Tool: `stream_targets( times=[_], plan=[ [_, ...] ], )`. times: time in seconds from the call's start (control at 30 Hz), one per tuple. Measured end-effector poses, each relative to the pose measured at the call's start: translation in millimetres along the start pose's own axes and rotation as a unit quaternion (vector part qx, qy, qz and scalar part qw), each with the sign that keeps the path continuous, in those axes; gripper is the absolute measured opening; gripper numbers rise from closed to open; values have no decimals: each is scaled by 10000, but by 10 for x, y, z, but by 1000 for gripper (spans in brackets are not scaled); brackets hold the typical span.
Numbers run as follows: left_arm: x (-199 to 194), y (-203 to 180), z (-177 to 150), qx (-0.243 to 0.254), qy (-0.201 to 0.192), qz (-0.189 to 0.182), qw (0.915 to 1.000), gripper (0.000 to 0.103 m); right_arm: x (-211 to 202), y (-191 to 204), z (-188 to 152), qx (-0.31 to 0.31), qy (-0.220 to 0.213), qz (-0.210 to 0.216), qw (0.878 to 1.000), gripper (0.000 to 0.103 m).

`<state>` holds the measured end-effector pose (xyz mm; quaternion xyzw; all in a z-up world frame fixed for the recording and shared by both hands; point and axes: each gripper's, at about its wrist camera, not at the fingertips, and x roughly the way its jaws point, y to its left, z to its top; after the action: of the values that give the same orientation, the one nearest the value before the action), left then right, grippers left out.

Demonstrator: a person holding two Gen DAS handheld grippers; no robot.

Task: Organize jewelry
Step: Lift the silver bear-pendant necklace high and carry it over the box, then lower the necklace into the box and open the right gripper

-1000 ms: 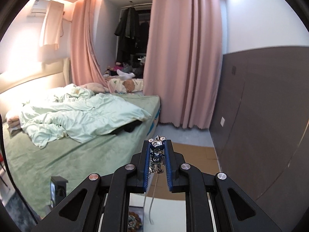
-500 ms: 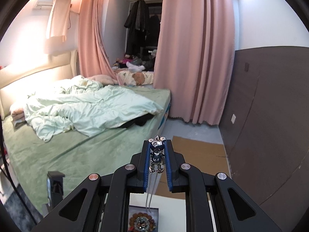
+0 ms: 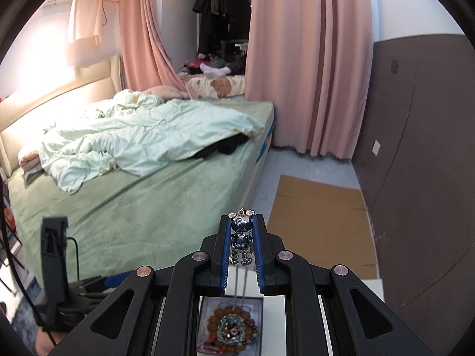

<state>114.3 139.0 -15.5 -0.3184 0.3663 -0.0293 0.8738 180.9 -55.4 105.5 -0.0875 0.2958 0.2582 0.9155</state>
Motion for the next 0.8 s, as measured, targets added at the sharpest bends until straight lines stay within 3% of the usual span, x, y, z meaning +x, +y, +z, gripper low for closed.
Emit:
stream_targets(
  times=[0.67, 0.73, 0.8],
  plan=[
    [83, 7, -16, -13, 90, 120, 9999, 81, 692, -220, -779, 433, 916, 358, 9942, 16],
    [86, -3, -26, 10, 97, 128, 9999, 81, 748, -237, -847, 448, 1086, 516, 9917, 23],
    [91, -4, -33, 23, 103, 134, 9999, 81, 741, -292, -898, 525, 1125, 486, 9911, 50]
  ],
)
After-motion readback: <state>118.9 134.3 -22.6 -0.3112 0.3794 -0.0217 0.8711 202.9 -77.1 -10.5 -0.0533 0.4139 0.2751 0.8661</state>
